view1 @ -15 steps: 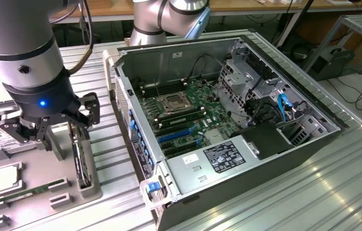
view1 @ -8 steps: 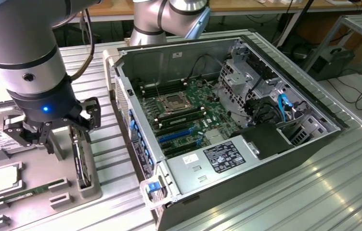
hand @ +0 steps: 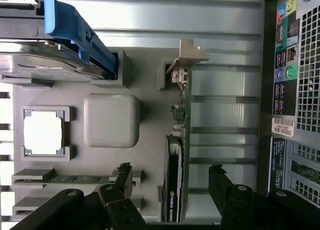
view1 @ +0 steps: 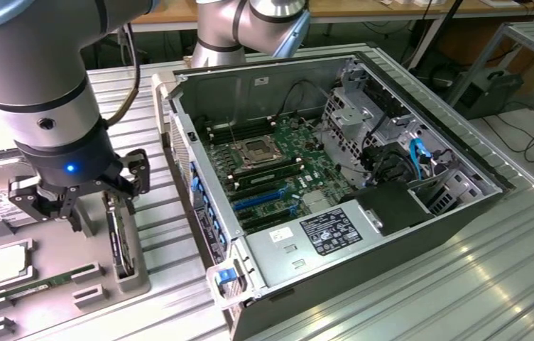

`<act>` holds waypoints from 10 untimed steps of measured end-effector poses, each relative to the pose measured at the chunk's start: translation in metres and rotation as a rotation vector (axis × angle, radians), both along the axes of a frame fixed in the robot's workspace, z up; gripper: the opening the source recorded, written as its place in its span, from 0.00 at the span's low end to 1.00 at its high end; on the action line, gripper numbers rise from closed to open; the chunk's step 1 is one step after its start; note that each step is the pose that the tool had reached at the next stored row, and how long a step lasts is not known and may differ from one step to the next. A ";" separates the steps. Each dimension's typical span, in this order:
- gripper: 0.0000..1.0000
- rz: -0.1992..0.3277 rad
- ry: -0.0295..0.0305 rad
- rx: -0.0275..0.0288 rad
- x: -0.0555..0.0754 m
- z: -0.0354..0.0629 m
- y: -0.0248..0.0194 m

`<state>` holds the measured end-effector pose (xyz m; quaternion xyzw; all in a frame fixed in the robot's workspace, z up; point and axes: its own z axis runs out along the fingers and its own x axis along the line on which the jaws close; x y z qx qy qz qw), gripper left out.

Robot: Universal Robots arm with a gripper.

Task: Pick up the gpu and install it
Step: 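Pick up the gpu and move the gpu toward the slot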

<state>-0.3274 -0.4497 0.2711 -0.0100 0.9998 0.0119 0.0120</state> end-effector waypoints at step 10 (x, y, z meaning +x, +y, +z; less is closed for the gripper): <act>0.72 -0.023 0.0162 0.0001 0.003 -0.0161 0.0000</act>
